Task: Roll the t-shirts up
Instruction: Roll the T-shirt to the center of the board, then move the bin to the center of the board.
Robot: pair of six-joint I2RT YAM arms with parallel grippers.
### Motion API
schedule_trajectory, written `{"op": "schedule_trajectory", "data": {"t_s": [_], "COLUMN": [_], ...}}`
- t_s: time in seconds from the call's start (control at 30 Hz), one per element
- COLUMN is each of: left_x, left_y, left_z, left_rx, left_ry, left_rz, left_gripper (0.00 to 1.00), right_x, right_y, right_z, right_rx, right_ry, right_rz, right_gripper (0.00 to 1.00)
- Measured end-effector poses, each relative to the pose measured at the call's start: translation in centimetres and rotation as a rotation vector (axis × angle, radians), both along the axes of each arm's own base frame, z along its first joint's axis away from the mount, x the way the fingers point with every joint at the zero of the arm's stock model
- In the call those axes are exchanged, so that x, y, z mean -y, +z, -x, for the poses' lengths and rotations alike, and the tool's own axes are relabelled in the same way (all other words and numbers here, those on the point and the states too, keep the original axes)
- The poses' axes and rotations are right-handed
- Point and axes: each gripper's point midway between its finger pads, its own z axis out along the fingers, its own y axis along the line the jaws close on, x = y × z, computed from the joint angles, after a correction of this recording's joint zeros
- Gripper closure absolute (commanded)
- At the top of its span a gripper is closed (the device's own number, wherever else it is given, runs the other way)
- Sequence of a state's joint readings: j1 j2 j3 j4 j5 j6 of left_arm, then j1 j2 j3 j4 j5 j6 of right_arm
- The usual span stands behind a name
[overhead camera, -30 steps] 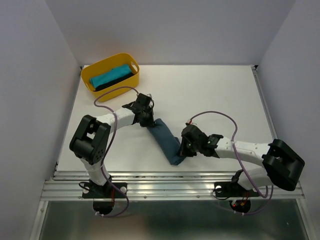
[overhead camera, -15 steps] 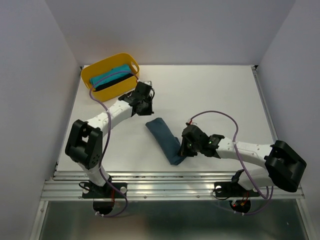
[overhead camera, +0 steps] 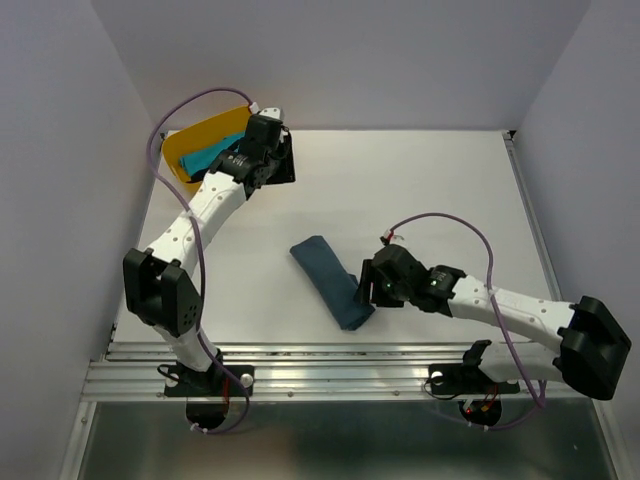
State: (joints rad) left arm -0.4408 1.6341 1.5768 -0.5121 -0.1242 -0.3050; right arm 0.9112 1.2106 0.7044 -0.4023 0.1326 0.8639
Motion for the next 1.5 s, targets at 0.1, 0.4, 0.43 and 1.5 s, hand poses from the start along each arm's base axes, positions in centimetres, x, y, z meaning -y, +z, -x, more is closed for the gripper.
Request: {"op": "schedule_trajectory", "data": {"t_s": [0.1,0.4,0.43,1.5], "left_x": [-0.9,-4.5,-5.0,-12.6], "left_y": [0.0,-0.7,-0.6,-6.3], "left_z": [-1.6,-7.0,-7.6,-10.7], "left_rx": [-0.008,-0.012,-0.005,-0.06], "left_ry": [0.025,0.123,0.134,0.224], "left_rz": [-0.025,-0.141,-0.155,-0.327], "left_gripper": [0.24,0.11,0.1,0.07], "right_x": [0.3,1.0,1.1,-0.7], "right_y": [0.7,2.3,2.3,-4.5], "right_z": [-0.2,-0.5,-0.4,2.1], "right_rx": [0.02,0.05,0.045,-0.155], "right_ry": [-0.016,-0.089,-0.099,-0.271], "right_rz": [0.0,-0.045,-0.05,-0.327], "right_gripper": [0.19,0.1,0.1,0.51]}}
